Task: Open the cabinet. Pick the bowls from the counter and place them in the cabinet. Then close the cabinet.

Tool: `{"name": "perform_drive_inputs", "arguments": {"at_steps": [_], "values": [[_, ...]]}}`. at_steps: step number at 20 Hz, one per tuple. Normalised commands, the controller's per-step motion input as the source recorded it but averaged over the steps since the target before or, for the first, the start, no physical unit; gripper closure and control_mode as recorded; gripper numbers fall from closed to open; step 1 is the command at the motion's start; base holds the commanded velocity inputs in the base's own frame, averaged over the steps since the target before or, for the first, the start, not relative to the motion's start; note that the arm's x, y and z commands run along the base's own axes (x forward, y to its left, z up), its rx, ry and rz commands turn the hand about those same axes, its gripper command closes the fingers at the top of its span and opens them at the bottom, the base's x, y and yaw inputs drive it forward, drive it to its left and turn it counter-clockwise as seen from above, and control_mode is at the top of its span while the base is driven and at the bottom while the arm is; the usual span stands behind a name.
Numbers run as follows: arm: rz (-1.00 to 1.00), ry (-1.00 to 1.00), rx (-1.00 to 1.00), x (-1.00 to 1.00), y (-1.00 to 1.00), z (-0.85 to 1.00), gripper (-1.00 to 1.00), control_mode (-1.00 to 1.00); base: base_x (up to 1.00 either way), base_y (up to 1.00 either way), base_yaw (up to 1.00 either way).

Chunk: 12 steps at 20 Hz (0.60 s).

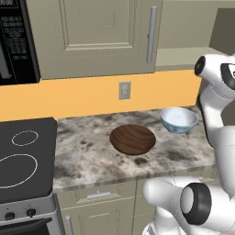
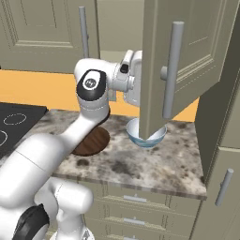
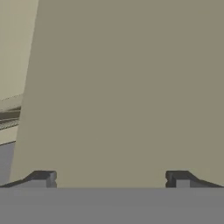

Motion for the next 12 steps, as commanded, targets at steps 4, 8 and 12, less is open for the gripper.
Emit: {"name": "perform_drive_inputs", "arguments": {"at_steps": [4,8,12], "values": [[0.0,0.0,0.06,0.0,-0.06,-0.01,-1.0,-1.0,0.0,0.0,0.0],[0.06,-0.02,0.11,0.0,0.24,0.0,-1.0,-1.0,0.0,0.0,0.0],[0.13,-0.12,0.14,0.0,0.41,0.0,-1.0,-1.0,0.0,0.0,0.0]]}}
